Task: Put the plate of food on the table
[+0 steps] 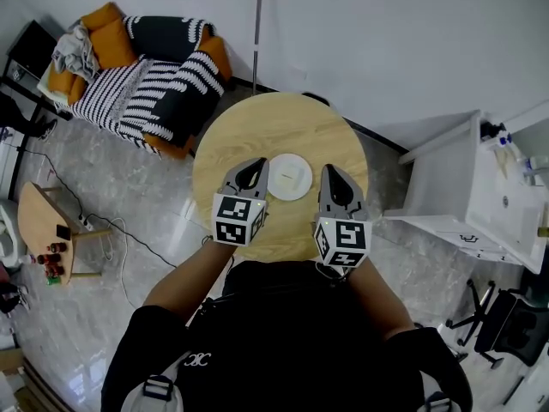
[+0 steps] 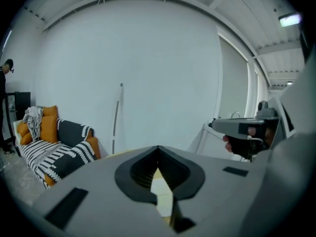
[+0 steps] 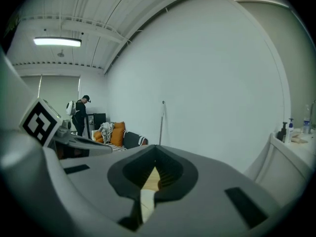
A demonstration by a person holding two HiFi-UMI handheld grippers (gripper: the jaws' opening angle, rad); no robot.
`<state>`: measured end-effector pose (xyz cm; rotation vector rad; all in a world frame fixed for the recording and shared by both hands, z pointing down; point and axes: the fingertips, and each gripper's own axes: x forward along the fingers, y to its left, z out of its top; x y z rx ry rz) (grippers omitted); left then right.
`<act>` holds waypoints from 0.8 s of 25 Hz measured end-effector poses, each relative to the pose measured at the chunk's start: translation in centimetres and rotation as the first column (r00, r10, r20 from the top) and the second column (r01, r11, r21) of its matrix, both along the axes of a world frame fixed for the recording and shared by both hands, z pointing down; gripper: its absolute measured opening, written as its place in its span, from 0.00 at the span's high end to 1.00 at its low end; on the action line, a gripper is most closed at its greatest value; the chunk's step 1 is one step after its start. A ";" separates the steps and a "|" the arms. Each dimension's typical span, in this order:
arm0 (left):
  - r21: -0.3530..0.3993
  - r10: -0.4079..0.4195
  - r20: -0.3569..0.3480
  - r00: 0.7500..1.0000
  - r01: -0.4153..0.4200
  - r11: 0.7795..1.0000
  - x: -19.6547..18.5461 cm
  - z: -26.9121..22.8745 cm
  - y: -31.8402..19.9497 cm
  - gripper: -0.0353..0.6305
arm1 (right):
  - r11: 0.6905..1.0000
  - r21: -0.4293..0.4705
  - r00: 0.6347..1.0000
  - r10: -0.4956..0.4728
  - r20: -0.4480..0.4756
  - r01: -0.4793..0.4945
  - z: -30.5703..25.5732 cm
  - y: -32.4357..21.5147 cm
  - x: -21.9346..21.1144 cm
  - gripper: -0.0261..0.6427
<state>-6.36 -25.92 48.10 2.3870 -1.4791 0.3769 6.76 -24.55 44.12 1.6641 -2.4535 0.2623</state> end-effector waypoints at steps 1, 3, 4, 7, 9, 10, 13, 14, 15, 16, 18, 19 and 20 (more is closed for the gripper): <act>0.005 0.001 -0.005 1.000 -0.001 1.000 0.1 -0.4 0.1 0.94 | 1.000 0.000 1.000 -0.005 -0.007 0.005 0.1 0.0 -0.1 0.95; 0.018 0.002 -0.009 1.000 -0.002 1.000 0.4 -1.1 0.4 0.94 | 1.000 -0.002 1.000 -0.011 -0.012 0.011 0.2 0.1 -0.2 0.95; 0.026 0.003 -0.007 1.000 -0.003 1.000 0.6 -1.4 0.5 0.94 | 1.000 -0.002 1.000 -0.012 -0.010 0.012 0.2 0.1 -0.2 0.95; 0.043 0.004 -0.009 1.000 -0.003 0.999 0.6 -2.3 0.6 0.94 | 1.000 0.003 1.000 -0.015 0.001 0.015 0.0 -0.1 -0.2 0.95; 0.046 -0.001 -0.018 1.000 0.002 0.999 0.5 -2.7 0.6 0.94 | 1.000 0.007 1.000 -0.021 0.006 0.021 -0.1 -0.3 -0.3 0.95; 0.047 -0.003 -0.021 1.000 0.004 0.999 0.5 -2.9 0.6 0.94 | 1.000 0.008 1.000 -0.025 0.006 0.025 -0.1 -0.4 -0.3 0.95; 0.057 0.001 -0.022 1.000 0.000 0.998 0.9 -3.5 0.7 0.94 | 0.999 0.006 0.999 -0.040 0.001 0.040 -0.1 -0.3 -0.3 0.95; 0.062 0.003 -0.021 1.000 -0.001 0.998 1.0 -3.7 0.8 0.94 | 0.999 0.003 0.999 -0.044 -0.001 0.044 0.0 -0.3 -0.3 0.95; 0.066 0.004 -0.022 1.000 -0.003 0.998 1.1 -3.9 0.8 0.94 | 0.999 0.000 0.999 -0.046 -0.003 0.046 0.1 -0.2 -0.4 0.95; 0.067 0.004 -0.024 1.000 -0.003 0.998 1.1 -4.0 0.8 0.94 | 0.999 -0.003 0.999 -0.047 -0.004 0.047 0.2 -0.2 -0.5 0.95; 0.064 0.003 -0.031 1.000 -0.001 0.998 1.0 -4.1 0.9 0.94 | 0.999 -0.008 0.999 -0.050 -0.007 0.050 0.3 -0.1 -0.6 0.95; 0.063 0.001 -0.033 0.999 0.001 0.998 0.9 -4.1 0.9 0.94 | 0.999 -0.009 0.999 -0.051 -0.008 0.051 0.4 -0.1 -0.7 0.95; 0.061 0.000 -0.034 0.999 0.002 0.998 0.9 -4.1 1.0 0.94 | 0.999 -0.009 0.999 -0.053 -0.008 0.053 0.4 0.0 -0.7 0.95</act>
